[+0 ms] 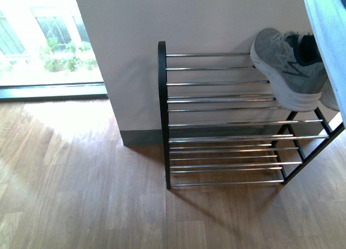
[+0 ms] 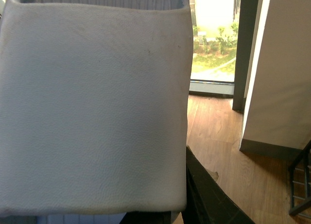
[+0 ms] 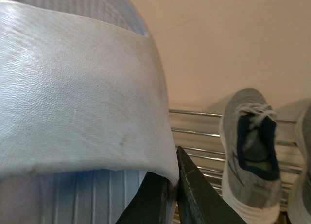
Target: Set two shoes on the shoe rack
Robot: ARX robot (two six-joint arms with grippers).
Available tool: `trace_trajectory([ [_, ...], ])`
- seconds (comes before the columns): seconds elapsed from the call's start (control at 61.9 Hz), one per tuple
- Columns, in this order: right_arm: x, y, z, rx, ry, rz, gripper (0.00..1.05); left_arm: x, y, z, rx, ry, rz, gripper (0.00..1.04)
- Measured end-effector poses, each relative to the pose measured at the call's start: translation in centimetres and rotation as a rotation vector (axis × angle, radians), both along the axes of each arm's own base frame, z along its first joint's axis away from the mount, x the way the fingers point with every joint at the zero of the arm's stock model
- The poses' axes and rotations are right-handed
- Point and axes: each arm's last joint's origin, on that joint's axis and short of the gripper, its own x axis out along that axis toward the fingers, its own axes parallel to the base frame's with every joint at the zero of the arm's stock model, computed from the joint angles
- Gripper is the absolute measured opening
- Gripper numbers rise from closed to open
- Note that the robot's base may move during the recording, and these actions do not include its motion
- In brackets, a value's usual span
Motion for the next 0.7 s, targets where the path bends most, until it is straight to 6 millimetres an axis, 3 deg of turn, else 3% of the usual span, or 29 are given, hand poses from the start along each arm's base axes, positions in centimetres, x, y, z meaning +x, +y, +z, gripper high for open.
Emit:
trace_trajectory([
  [0.21,6.5,5.0,-2.3,-0.16,0.195,0.004,0.01,0.0,0.0,0.0,0.0,0.0,0.0,0.02],
  [0.404,12.3,7.8,-5.2,-0.313,0.234,-0.083,0.01,0.0,0.0,0.0,0.0,0.0,0.0,0.02],
  [0.566,18.1,8.3,-10.3,-0.49,0.307,-0.247,0.01,0.0,0.0,0.0,0.0,0.0,0.0,0.02],
  [0.695,20.3,7.5,-12.8,-0.566,0.337,-0.335,0.01,0.0,0.0,0.0,0.0,0.0,0.0,0.02],
])
